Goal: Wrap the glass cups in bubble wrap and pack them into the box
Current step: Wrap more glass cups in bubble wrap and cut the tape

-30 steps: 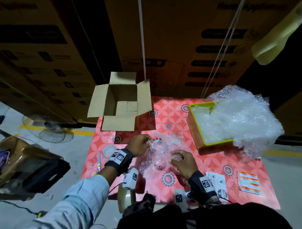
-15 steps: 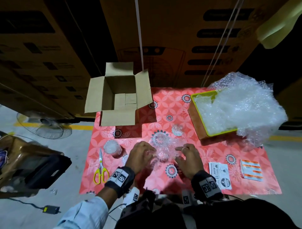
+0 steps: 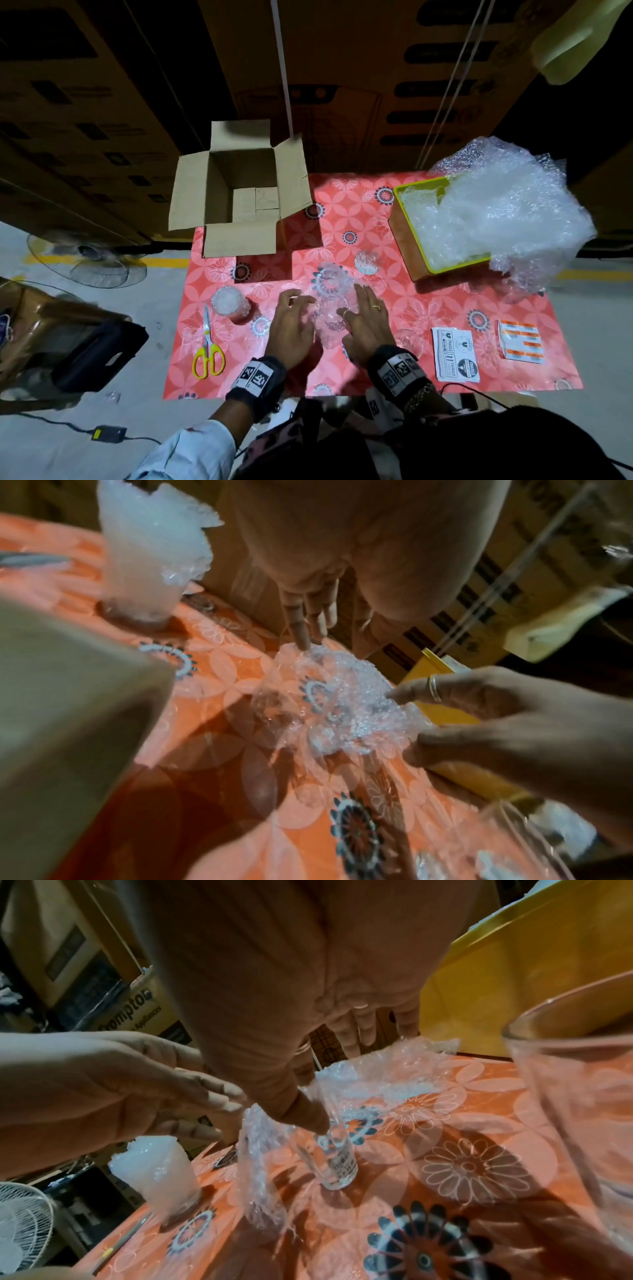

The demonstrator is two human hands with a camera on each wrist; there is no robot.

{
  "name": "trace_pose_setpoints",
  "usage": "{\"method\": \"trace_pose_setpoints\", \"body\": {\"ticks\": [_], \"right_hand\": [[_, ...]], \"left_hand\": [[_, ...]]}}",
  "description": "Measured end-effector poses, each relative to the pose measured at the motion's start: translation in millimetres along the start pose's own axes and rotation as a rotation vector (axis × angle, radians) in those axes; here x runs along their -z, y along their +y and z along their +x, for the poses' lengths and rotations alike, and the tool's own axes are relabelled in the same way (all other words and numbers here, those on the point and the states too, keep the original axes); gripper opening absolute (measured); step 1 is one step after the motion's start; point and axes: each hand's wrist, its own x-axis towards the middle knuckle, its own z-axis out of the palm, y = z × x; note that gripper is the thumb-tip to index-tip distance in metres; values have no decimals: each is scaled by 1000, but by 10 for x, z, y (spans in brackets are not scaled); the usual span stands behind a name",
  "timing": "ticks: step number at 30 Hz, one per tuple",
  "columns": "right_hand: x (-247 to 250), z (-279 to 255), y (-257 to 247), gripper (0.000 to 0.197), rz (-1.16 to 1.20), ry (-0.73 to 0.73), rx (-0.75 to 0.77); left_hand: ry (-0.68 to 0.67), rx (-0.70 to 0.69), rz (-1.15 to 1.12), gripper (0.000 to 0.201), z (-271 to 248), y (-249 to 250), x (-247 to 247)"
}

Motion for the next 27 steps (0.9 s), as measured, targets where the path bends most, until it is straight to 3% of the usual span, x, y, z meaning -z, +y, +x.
{"method": "trace_pose_setpoints", "body": {"ticks": [2, 4, 11, 15, 19, 27], "right_hand": [[-6, 32, -22, 52, -58, 18, 1], [7, 53, -33, 48, -108, 25, 4], [100, 56, -52, 49, -155, -13, 32], [121, 14, -65, 58, -28, 39, 52], [110, 71, -117, 58, -127, -20, 61], [78, 158, -138, 53, -197, -13, 63]], "left_hand": [[46, 157, -13, 45, 56, -18, -14], [6, 318, -20, 59, 118, -38, -30], [-171, 482, -202, 80, 240, -64, -54], [-164, 454, -264, 70, 254, -113, -38], [-94, 410, -329, 51, 251, -38, 58], [-143, 338, -529, 65, 195, 13, 171]]}}
